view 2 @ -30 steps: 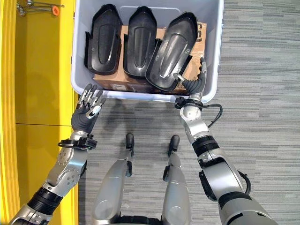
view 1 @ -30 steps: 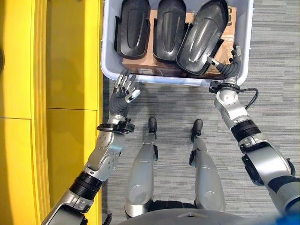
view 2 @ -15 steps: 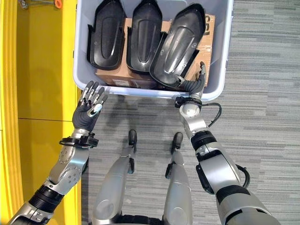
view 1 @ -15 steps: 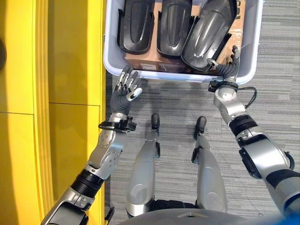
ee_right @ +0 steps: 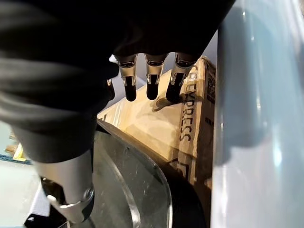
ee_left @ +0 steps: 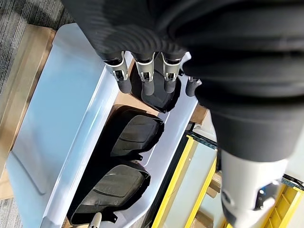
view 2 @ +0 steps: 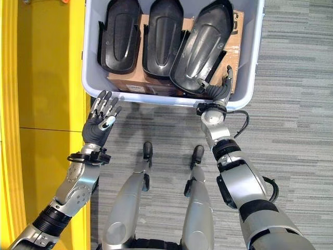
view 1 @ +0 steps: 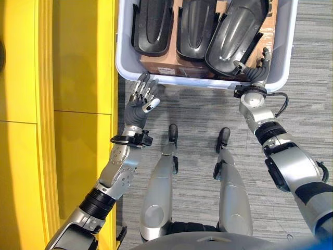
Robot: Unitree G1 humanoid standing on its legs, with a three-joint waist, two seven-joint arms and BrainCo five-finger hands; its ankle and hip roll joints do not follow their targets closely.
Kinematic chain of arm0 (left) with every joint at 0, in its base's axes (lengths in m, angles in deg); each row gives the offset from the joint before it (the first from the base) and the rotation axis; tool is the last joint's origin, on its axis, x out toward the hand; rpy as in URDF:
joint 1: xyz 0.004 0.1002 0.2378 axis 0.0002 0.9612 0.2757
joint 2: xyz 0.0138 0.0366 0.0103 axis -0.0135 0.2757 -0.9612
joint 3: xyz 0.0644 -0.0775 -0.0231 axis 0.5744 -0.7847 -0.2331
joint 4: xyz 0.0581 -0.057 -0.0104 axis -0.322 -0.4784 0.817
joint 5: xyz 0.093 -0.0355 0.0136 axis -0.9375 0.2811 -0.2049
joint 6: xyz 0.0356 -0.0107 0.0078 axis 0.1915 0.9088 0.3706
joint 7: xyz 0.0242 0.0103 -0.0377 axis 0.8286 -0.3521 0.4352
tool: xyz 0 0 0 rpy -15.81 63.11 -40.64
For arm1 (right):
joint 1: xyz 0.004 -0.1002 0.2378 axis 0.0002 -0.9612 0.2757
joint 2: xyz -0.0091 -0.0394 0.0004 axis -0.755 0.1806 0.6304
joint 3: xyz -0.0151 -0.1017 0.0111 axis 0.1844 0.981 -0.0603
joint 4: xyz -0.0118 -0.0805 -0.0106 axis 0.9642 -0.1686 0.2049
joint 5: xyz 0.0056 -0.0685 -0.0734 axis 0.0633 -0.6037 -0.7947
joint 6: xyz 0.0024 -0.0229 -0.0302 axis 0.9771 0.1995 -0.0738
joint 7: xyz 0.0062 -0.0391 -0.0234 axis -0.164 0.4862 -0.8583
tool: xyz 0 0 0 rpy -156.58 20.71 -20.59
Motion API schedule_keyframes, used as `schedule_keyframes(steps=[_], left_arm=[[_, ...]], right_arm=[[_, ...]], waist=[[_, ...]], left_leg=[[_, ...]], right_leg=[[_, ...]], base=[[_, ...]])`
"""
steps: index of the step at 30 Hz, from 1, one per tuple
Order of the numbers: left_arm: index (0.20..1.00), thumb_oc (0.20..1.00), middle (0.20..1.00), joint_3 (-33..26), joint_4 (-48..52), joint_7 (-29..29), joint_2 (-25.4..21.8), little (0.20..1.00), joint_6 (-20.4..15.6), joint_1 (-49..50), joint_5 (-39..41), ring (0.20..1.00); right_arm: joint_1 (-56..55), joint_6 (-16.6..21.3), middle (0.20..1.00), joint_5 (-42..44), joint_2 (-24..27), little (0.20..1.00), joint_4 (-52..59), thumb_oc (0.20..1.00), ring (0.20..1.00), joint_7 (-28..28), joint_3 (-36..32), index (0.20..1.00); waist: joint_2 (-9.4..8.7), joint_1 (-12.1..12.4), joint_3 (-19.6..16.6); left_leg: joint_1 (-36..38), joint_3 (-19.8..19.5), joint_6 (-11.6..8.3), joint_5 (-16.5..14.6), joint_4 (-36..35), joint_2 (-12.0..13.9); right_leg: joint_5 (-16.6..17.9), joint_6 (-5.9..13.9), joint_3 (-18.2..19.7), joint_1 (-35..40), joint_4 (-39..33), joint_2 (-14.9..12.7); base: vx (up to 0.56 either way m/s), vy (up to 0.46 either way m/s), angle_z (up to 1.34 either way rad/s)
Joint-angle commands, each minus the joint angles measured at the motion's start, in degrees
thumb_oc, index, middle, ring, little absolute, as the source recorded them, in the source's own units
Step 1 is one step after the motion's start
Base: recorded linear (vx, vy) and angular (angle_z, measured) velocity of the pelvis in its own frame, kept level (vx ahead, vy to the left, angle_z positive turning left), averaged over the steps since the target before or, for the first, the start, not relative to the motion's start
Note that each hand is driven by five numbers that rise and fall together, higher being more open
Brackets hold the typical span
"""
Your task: Move parts from the plastic box to the shelf.
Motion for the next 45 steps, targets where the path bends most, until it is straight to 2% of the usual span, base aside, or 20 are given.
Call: schedule_keyframes(steps=[1, 13, 30, 31, 32, 33, 34, 35, 45], left_arm=[[1.0, 1.0, 1.0, -0.26, 9.03, -0.08, -2.19, 1.0, -3.7, 1.4, -0.74, 1.0], [1.0, 1.0, 1.0, 0.49, 9.85, 0.32, -2.53, 1.0, -4.12, 0.49, -0.94, 1.0], [1.0, 1.0, 1.0, 1.82, 9.4, 0.89, -2.14, 1.0, -4.14, -2.17, -2.02, 1.0], [1.0, 1.0, 1.0, 1.85, 9.36, 0.94, -2.13, 1.0, -4.22, -2.34, -2.1, 1.0], [1.0, 1.0, 1.0, 1.94, 9.38, 0.95, -2.15, 1.0, -4.24, -2.49, -2.18, 1.0], [1.0, 1.0, 1.0, 1.98, 9.4, 0.9, -2.16, 1.0, -4.26, -2.56, -2.23, 1.0], [1.0, 1.0, 1.0, 1.98, 9.49, 0.93, -2.21, 1.0, -4.31, -2.66, -2.28, 1.0], [1.0, 1.0, 1.0, 1.84, 9.53, 1.0, -2.25, 1.0, -4.38, -2.71, -2.39, 1.0], [1.0, 1.0, 1.0, 1.85, 9.59, 0.69, -2.25, 1.0, -4.27, -2.8, -2.29, 1.0]], right_arm=[[3.68, -0.06, 1.0, 2.96, 0.77, 1.0, -3.04, 1.0, 1.0, 1.17, 2.66, 1.0], [9.64, -1.82, 1.0, 4.2, 0.72, 1.0, -11.92, 1.0, 1.0, 2.03, 4.67, 1.0], [9.91, -4.47, 1.0, 1.64, 0.48, 1.0, -15.42, 1.0, 1.0, 3.74, 6.91, 1.0], [9.9, -4.62, 0.617, 1.64, 0.54, 0.617, -15.41, 0.617, 0.617, 4.08, 7.03, 0.617], [9.91, -4.74, 0.529, 1.5, 0.6, 0.529, -15.63, 0.529, 0.529, 4.15, 7.13, 0.529], [9.76, -4.89, 0.401, 1.41, 0.66, 0.401, -15.83, 0.401, 0.401, 4.32, 7.11, 0.401], [9.62, -4.91, 0.354, 1.37, 0.77, 0.354, -15.86, 0.354, 0.354, 4.35, 7.14, 0.354], [9.59, -4.96, 0.2, 1.3, 0.73, 0.2, -15.82, 0.2, 0.2, 4.47, 7.19, 0.2], [9.02, -5.9, 0.2, -0.22, 0.66, 0.2, -16.41, 0.2, 0.2, 5.22, 7.55, 0.2]], waist=[[1.78, 0.65, -0.15], [2.5, 2.01, -0.15], [2.74, 3.44, -0.15], [2.71, 3.52, -0.15], [2.75, 3.66, -0.15], [2.79, 3.71, -0.15], [2.85, 3.78, -0.15], [2.88, 3.82, -0.15], [2.72, 4.1, -0.15]], left_leg=[[-3.57, -3.86, 0.28, -2.95, 2.72, -0.72], [-6.33, -4.53, 0.44, -3.37, 3.94, -1.6], [-9.75, -5.36, 0.66, -4.12, 6.1, -2.66], [-9.87, -5.39, 0.67, -4.1, 6.15, -2.69], [-9.94, -5.48, 0.66, -4.07, 6.1, -2.71], [-10.03, -5.48, 0.67, -4.06, 6.09, -2.78], [-10.05, -5.54, 0.66, -4.02, 6.05, -2.8], [-10.05, -5.62, 0.65, -4.03, 6.04, -2.82], [-9.36, -5.84, 0.71, -3.95, 5.58, -2.93]], right_leg=[[-9.09, 2.51, 2.59, 1.48, 6.87, -3.07], [-9.43, 2.71, 2.03, 0.04, 7.49, -3.33], [-9.71, 3.13, 0.24, -0.8, 7.92, -4.18], [-9.67, 3.16, 0.15, -0.76, 7.8, -4.24], [-9.68, 3.22, 0.01, -0.73, 7.76, -4.28], [-9.69, 3.24, -0.1, -0.65, 7.69, -4.3], [-9.71, 3.25, -0.21, -0.62, 7.73, -4.35], [-9.73, 3.26, -0.31, -0.56, 7.72, -4.4], [-9.51, 3.39, -0.97, 0.33, 7.32, -4.66]], base=[[0.02, -0.002, 0.06], [0.01, -0.001, 0.04], [0.01, 0.005, 0.06], [0.0, 0.002, 0.05], [0.0, 0.01, 0.05], [0.0, 0.012, 0.06], [0.0, 0.013, 0.07], [0.0, 0.008, 0.07], [0.0, 0.001, 0.02]])
